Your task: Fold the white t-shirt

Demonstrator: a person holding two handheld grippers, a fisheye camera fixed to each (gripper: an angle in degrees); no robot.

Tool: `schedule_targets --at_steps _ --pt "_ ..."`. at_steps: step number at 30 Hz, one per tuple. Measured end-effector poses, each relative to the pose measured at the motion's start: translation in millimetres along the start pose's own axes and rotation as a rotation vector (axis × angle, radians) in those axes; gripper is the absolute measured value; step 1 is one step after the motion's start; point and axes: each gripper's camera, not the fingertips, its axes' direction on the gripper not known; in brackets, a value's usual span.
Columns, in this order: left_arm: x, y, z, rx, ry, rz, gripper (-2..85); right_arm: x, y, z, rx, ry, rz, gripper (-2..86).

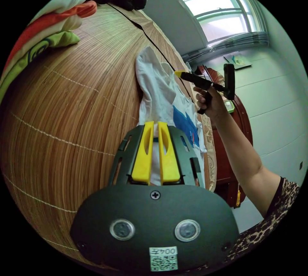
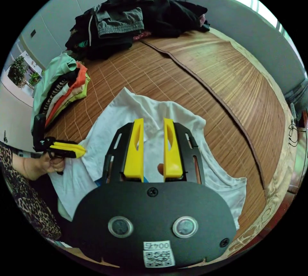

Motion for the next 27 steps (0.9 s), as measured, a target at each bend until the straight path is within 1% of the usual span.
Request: schedule_targets --at_steps 2,6,8,10,12,15,16,19,22,23,25,27 --pt "-11 -5 -7 -0.003 0.014 -0.009 2.2 -2 -8 4 -0.016 0.019 -0.024 10.0" --pt "-24 -11 -18 -0.002 0.017 -0.015 1.9 -17 -28 20 -0.110 0.102 -0.096 9.6" --pt "-27 -12 -23 -0.001 0.014 -0.015 1.8 -23 -33 25 -0.141 0.130 -0.116 7.2" --pt "-30 -14 -27 0.000 0.013 -0.015 1.6 -32 -36 25 -0.163 0.118 -0.161 2.3" --pt "-35 -15 -33 0.003 0.017 -0.021 1.5 -38 -39 20 -0.160 0.099 -0.171 1.2" --pt "-39 -16 -38 0.007 0.018 -0.027 1.3 -54 -38 -6 -0.103 0.162 -0.177 0.2" --pt "-41 -17 -41 0.010 0.019 -0.031 1.3 -60 -36 -21 -0.078 0.203 -0.159 0.0" --pt "-44 -17 -48 0.018 0.022 -0.042 1.1 -66 -23 -55 -0.025 0.235 -0.093 -0.1" --pt "-43 -18 -53 0.019 0.017 -0.040 0.9 -51 -3 -55 -0.054 0.255 0.004 0.2" --pt "-42 -18 -55 0.020 0.014 -0.038 0.8 -47 1 -52 -0.063 0.246 0.022 0.3" --pt "-41 -18 -58 0.023 0.012 -0.037 0.8 -24 16 -31 -0.114 0.164 0.108 0.8" --pt "-40 -19 -61 0.022 0.013 -0.036 0.7 -10 26 -19 -0.089 0.087 0.163 1.5"
